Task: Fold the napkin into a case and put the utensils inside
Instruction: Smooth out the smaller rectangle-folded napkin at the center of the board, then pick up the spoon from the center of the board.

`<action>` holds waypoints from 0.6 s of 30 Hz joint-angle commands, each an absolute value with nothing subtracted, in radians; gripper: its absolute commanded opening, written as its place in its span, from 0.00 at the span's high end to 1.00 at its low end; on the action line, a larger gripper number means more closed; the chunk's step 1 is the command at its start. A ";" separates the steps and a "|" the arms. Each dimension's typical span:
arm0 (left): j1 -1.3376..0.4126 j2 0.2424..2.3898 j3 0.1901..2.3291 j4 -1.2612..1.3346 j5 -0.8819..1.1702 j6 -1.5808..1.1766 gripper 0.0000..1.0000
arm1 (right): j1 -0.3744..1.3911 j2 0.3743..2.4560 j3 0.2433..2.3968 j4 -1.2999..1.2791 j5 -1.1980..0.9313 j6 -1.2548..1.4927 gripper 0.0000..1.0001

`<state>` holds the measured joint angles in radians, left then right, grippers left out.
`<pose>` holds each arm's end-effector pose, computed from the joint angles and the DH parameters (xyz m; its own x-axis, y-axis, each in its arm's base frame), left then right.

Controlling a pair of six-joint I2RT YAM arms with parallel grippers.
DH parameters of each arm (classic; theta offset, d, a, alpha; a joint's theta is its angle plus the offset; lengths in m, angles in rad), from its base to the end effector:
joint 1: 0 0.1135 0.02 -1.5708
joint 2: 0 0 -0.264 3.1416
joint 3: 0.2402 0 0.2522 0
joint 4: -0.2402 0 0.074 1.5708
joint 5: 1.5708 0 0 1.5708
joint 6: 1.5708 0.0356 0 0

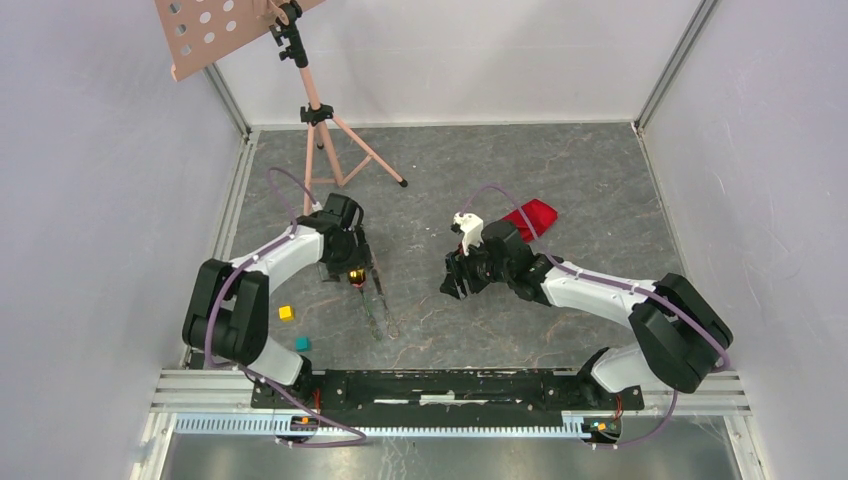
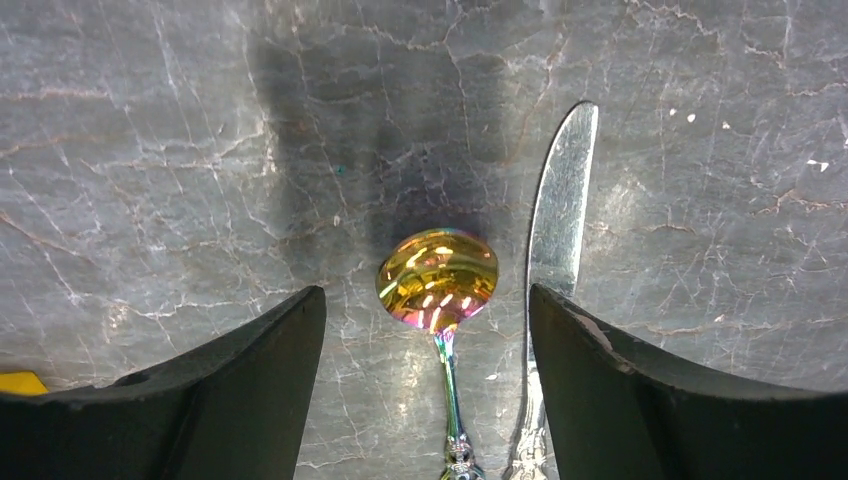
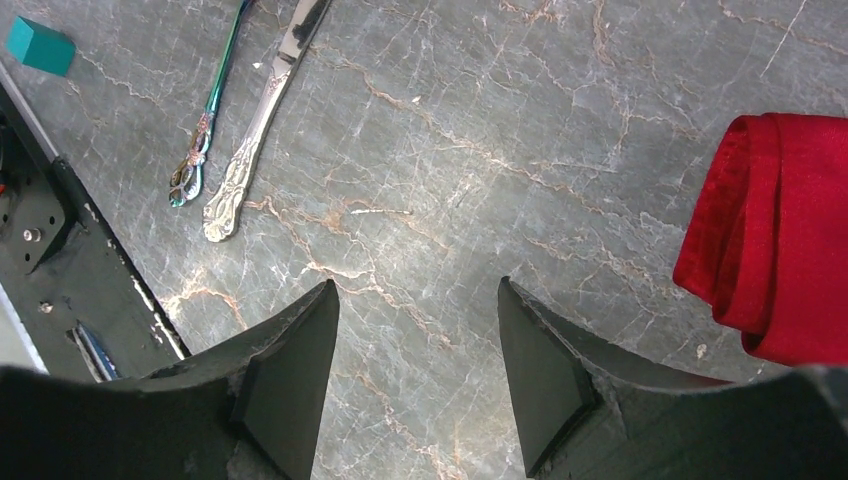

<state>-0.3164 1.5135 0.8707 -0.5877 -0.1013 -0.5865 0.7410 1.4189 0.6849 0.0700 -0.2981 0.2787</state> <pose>0.2610 -0.0817 0.1751 -0.8997 -0.2848 -0.3307 -0.2647 0.9586 -0.1053 0.2048 0.2016 0.1883 -0.6616 -0.2489 -0.7074 -0.6593 0.6424 0.3907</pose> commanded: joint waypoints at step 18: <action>-0.305 1.697 1.020 -0.731 -0.138 -0.671 0.52 | 0.725 1.400 0.638 0.167 -0.338 0.210 0.34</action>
